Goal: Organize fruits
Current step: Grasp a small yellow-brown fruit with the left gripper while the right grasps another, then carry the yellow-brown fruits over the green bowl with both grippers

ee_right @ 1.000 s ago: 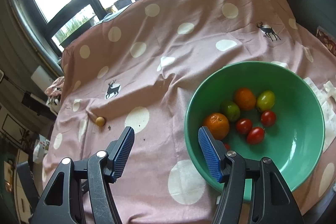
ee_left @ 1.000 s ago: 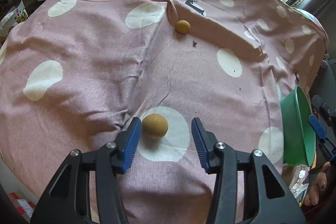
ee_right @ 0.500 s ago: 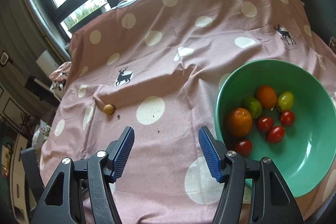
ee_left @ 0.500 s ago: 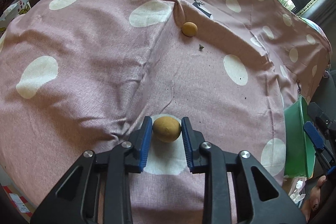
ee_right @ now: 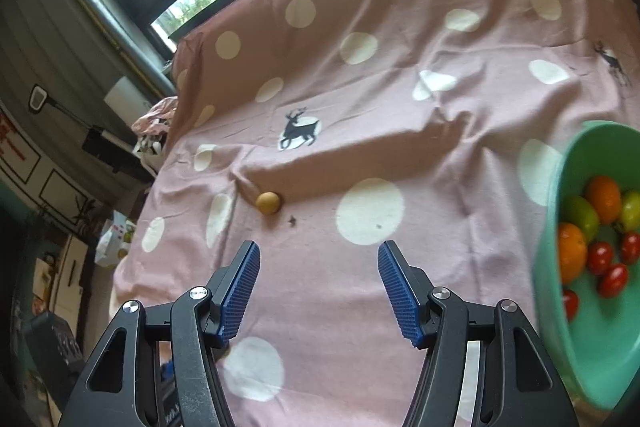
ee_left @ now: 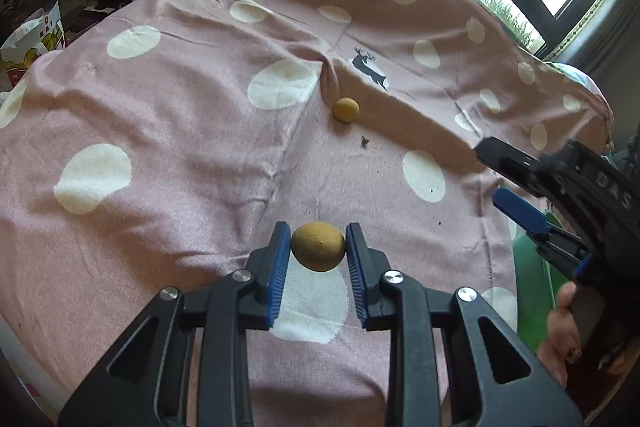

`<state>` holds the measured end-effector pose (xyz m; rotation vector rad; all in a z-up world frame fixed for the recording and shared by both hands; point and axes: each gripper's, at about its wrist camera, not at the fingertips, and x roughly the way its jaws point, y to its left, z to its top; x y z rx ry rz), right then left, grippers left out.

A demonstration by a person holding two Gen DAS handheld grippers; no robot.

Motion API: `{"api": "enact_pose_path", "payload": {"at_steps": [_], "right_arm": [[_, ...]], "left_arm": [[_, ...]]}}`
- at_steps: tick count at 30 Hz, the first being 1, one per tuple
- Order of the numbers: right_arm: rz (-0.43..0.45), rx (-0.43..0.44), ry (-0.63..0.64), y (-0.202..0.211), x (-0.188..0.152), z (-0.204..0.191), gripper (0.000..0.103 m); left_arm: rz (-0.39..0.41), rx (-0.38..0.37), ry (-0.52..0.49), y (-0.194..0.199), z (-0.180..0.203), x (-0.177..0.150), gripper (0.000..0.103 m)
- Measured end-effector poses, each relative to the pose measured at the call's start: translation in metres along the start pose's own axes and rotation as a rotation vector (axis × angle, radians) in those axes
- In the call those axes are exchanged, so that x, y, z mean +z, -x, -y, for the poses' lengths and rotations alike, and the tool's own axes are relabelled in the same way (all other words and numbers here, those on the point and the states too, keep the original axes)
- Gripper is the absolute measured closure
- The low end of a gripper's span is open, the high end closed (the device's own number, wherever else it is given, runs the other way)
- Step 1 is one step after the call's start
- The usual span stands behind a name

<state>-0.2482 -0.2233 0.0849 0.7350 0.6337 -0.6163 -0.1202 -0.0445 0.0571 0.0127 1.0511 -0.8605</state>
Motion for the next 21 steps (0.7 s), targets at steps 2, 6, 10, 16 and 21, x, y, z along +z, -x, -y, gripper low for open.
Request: {"api": "enact_pose_path", "payload": {"at_steps": [2,6,10,16,21], "right_arm": [[-0.035,0.050,-0.002,-0.023,0.008,-0.011,0.039],[-0.099,0.092,-0.021,-0.073,0.023,-0.028,0.049],[-0.125,0.050,-0.003,-0.113,0.026,-0.040,0.057],[-0.127,0.009,0.055,-0.139,0.025,-0.047,0.062],[-0.134,-0.033,0.077,-0.147,0.025,-0.046,0.067]], "left_arm": [[0.023,0.015,0.008,0.004,-0.004,0.003,0.075],[0.038,0.007,0.041,0.008,-0.015,0.008,0.075],[0.057,0.021,0.048,0.011,-0.018,0.012,0.075],[0.054,0.002,0.047,0.012,-0.017,0.012,0.075],[0.064,0.013,0.029,0.013,-0.013,0.010,0.075]]}}
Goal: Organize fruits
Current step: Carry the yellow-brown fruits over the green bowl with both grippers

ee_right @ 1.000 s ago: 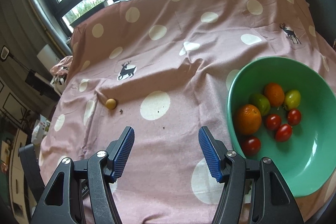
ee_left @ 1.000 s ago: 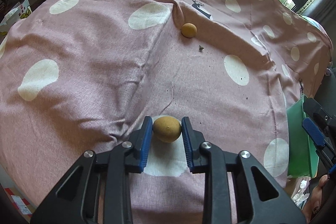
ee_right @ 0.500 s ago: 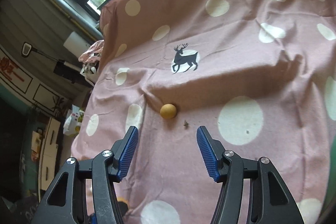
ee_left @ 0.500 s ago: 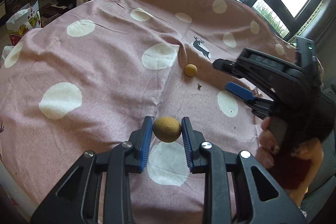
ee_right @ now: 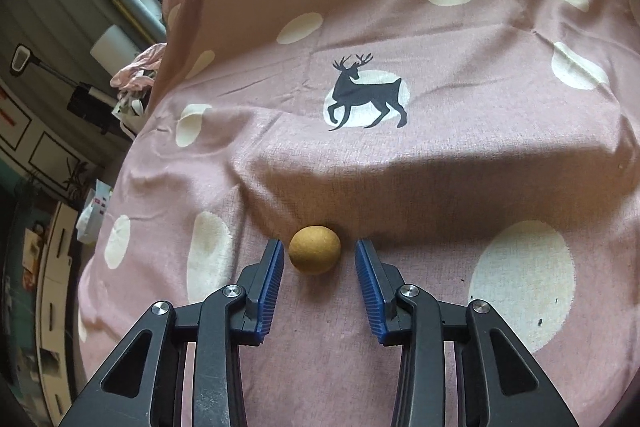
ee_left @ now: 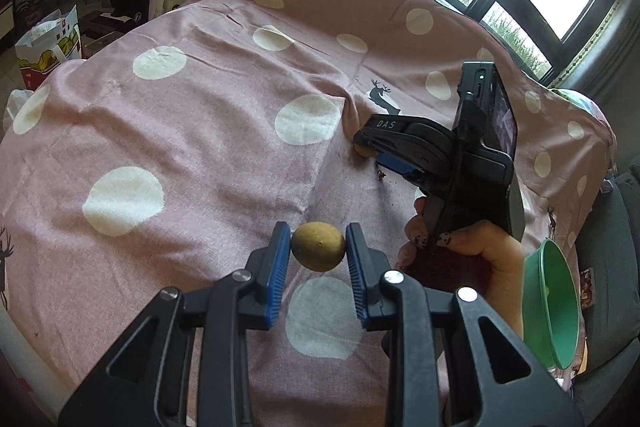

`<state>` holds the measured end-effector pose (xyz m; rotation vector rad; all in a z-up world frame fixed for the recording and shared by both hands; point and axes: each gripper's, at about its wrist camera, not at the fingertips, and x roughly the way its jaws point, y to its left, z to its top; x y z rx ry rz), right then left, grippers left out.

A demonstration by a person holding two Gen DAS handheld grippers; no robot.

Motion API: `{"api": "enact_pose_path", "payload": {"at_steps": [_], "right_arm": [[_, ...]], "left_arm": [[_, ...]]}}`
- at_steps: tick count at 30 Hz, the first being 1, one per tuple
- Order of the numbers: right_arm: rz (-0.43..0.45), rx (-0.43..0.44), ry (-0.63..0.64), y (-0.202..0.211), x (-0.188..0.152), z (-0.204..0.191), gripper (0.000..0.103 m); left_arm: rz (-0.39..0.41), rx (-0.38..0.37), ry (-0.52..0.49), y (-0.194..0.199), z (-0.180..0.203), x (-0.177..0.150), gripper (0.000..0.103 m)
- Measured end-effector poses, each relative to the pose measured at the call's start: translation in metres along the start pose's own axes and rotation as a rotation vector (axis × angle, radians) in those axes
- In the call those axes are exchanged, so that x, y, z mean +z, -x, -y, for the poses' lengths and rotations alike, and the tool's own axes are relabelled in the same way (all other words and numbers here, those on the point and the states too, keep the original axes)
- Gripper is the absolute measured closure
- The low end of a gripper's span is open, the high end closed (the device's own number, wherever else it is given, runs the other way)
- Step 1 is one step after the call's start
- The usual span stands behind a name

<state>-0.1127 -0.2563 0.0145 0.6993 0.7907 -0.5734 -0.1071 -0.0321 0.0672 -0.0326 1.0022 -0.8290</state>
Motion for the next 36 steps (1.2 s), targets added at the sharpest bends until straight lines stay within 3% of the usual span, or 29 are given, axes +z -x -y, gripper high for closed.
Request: {"api": "enact_pose_path", "payload": {"at_steps": [2,6,8,11,20,25,36], "right_arm": [[-0.006,0.031,-0.009,0.000,0.000,0.003,0.074],[0.023,-0.006,-0.009,0.006,-0.002,0.005,0.074],[0.014,0.031,-0.027,0.014,-0.001,0.006,0.074],[0.032,0.101,-0.056,0.040,-0.003,0.007,0.074],[0.129,0.149,-0.141,0.128,-0.052,0.034,0.074],[0.197,0.057,-0.169,0.162,-0.085,0.056,0.074],[0.348,-0.065,-0.103,0.218,-0.092,0.071,0.074]], "left_arm": [[0.003,-0.001,-0.008,0.001,0.002,-0.001,0.075],[0.014,0.001,-0.019,0.003,0.005,-0.002,0.075],[0.023,-0.004,-0.030,0.005,0.007,-0.002,0.075],[0.028,-0.018,-0.043,0.007,0.011,-0.004,0.075],[0.030,-0.046,-0.085,0.012,0.023,-0.009,0.075],[0.033,-0.082,-0.099,0.016,0.034,-0.013,0.075],[0.082,-0.189,-0.218,0.032,0.080,-0.027,0.075]]}}
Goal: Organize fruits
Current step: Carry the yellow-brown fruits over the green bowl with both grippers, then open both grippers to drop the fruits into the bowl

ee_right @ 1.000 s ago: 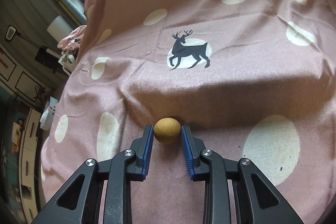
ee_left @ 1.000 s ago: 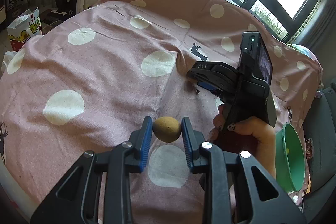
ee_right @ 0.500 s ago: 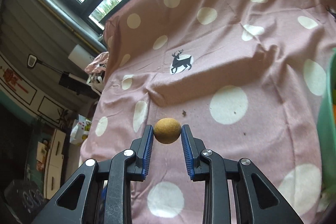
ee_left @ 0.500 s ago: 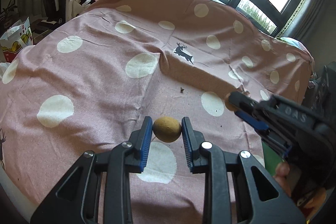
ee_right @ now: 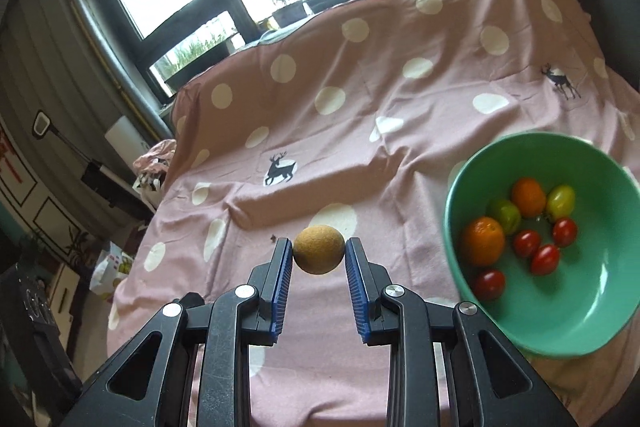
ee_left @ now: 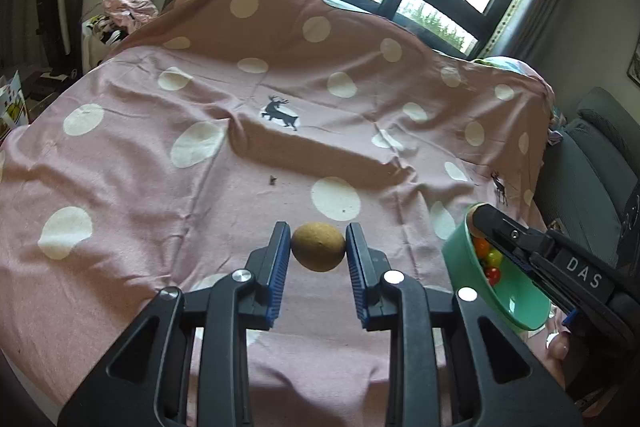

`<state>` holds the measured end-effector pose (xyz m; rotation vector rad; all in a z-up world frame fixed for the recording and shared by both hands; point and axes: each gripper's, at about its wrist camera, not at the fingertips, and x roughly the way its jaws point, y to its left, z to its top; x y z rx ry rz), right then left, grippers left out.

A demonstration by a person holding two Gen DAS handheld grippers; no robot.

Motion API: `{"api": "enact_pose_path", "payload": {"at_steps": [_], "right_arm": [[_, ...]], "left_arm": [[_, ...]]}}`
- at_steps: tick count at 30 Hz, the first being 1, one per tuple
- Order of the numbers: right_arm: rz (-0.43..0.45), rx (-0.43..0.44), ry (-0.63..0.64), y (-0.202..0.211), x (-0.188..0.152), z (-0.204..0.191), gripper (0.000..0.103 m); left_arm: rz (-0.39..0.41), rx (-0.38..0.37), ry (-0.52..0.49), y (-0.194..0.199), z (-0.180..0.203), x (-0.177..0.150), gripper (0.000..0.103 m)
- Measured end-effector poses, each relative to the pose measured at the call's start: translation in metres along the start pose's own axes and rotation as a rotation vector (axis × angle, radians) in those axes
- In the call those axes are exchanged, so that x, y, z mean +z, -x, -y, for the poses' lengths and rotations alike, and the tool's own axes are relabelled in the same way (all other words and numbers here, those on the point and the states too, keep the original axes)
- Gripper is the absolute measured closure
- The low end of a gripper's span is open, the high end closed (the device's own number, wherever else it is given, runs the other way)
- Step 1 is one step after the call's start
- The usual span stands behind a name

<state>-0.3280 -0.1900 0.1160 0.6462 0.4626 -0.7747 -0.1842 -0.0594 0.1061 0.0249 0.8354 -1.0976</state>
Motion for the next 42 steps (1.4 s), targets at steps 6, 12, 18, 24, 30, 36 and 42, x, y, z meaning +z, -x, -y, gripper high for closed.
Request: {"api": "enact_pose_path", "payload": {"at_steps": [6,12,18,24,30,36,42], "right_arm": [[0.086,-0.119,-0.019,0.029,0.011,0.029,0.074],[0.130,-0.143,-0.120,0.051,0.016,0.075,0.074],[0.149,-0.225,-0.232,0.067,0.015,0.119,0.074],[0.131,-0.261,-0.312,0.069,0.012,0.147,0.074],[0.100,-0.260,-0.360,0.063,0.009,0.163,0.073],[0.067,-0.272,-0.376,0.057,0.007,0.171,0.073],[0.056,-0.295,-0.381,0.058,0.007,0.175,0.073]], "left_arm": [[-0.009,-0.099,-0.078,-0.008,0.046,0.006,0.075],[-0.014,-0.181,-0.167,-0.021,0.091,0.009,0.075],[-0.079,-0.270,-0.249,-0.046,0.135,0.003,0.075],[-0.163,-0.331,-0.320,-0.072,0.170,-0.008,0.075],[-0.223,-0.340,-0.385,-0.091,0.188,-0.021,0.075],[-0.262,-0.353,-0.395,-0.102,0.197,-0.027,0.075],[-0.274,-0.338,-0.410,-0.103,0.202,-0.031,0.066]]}}
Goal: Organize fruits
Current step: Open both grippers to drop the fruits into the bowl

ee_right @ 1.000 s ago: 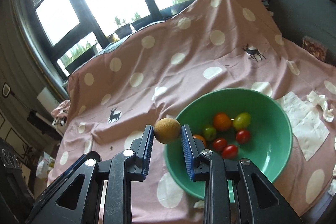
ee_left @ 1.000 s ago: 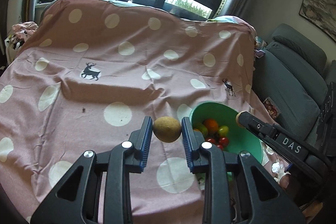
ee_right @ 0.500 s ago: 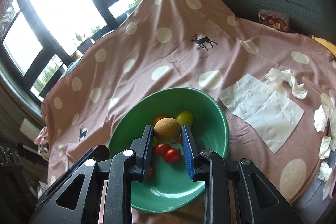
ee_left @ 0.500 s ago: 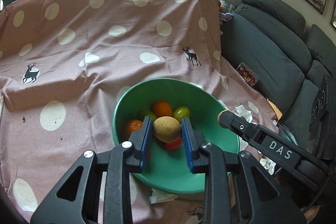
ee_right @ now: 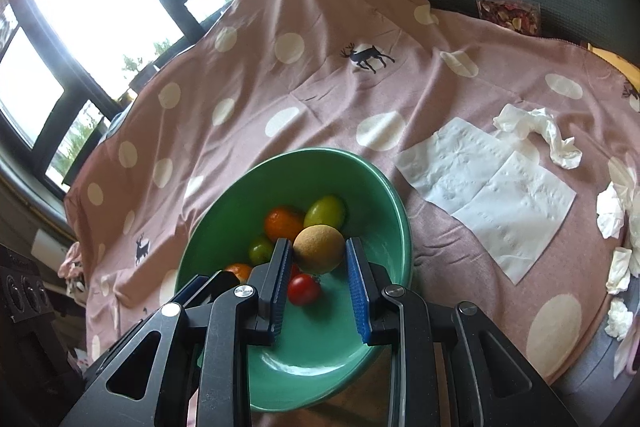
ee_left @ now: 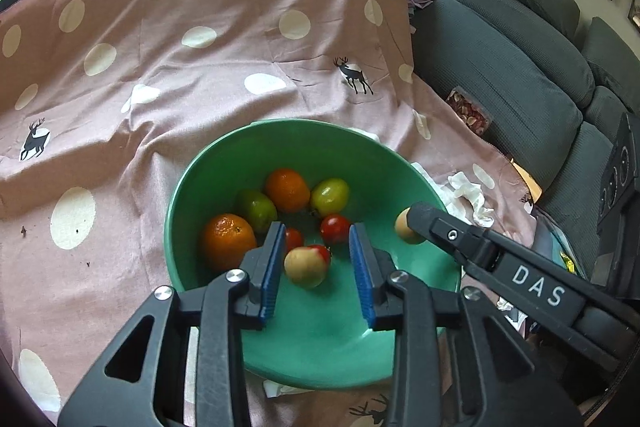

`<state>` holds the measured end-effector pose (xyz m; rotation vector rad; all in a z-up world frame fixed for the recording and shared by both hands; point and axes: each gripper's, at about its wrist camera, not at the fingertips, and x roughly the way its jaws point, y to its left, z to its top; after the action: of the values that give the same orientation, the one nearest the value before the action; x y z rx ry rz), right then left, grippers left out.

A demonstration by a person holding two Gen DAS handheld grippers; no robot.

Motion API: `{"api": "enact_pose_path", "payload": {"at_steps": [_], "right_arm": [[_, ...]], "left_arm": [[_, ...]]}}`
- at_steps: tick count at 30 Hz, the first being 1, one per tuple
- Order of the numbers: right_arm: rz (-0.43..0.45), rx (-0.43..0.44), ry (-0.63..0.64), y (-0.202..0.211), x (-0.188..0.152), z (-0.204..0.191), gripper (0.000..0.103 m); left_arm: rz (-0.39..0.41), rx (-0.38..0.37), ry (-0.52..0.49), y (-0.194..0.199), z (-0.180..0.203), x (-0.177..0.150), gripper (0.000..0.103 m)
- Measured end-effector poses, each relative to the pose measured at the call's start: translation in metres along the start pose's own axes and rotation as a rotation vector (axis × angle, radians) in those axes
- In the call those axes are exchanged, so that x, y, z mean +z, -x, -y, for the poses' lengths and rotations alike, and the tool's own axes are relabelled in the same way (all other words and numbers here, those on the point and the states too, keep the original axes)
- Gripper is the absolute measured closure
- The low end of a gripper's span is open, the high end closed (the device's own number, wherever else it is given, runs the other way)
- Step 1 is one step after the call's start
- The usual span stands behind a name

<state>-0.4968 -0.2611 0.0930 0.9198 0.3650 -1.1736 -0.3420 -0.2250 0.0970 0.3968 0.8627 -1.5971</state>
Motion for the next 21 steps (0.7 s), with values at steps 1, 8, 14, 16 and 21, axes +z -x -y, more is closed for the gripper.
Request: {"api": "enact_pose_path", "payload": {"at_steps": [1,8,14,16,21], "right_arm": [[0.008,-0.008,-0.001,0.001,0.001,0.000,0.073],[0.048,-0.037,0.007,0.013,0.003,0.002,0.052],[0.101,-0.038,0.036,0.028,0.004,-0.005,0.045],[0.106,-0.033,0.046,0.030,0.004,-0.006,0.045],[0.105,-0.030,0.046,0.031,0.004,-0.007,0.040]], "left_arm": [[0.004,-0.003,0.000,0.001,0.000,0.000,0.055],[0.033,0.052,-0.006,0.017,0.001,0.001,0.024],[0.061,0.087,-0.029,0.036,0.003,0.000,0.016],[0.072,0.080,-0.033,0.041,0.003,-0.002,0.016],[0.084,0.077,-0.019,0.047,-0.001,-0.004,0.016]]}}
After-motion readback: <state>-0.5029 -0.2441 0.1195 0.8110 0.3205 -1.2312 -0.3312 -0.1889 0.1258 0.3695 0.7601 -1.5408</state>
